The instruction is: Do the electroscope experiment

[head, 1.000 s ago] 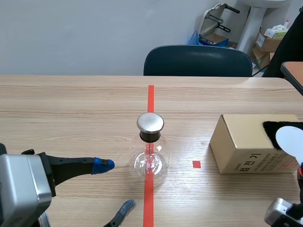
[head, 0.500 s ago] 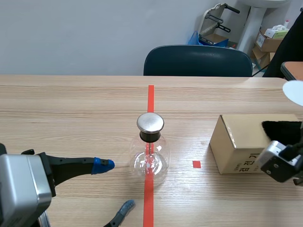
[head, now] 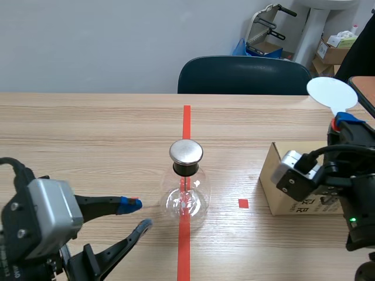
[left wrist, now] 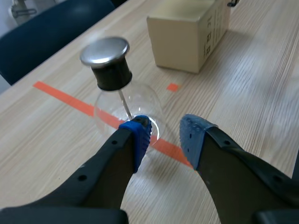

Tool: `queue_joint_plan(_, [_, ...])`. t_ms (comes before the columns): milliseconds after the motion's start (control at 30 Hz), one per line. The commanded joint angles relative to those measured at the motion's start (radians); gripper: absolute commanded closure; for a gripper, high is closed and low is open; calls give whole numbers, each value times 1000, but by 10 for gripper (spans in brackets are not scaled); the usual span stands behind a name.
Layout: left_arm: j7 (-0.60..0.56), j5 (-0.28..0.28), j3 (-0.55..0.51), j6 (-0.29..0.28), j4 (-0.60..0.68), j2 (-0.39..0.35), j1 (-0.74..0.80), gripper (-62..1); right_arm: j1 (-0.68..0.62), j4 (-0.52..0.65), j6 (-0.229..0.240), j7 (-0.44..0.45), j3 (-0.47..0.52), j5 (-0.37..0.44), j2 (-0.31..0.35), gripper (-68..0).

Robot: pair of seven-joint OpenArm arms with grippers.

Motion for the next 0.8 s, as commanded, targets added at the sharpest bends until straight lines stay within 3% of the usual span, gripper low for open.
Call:
queue_joint_plan(0, [-14,-10,19,-2,-18,7,-23,-155,1,16,-18,-26,-16,-4,24,-11])
queue_joint_plan(100, [-14,-15,32,-2,-76,24,-60,-123,1,16,-27,-73,-66,-19,36,-11])
queue_joint_plan(300, [-14,-94,40,-2,-162,44,-123,-72,1,16,-38,-182,-174,-55,73,-11])
queue_joint_plan(767, [-29,-119,115,5,-373,97,-273,-40,1,16,-39,-349,-394,-106,163,-11])
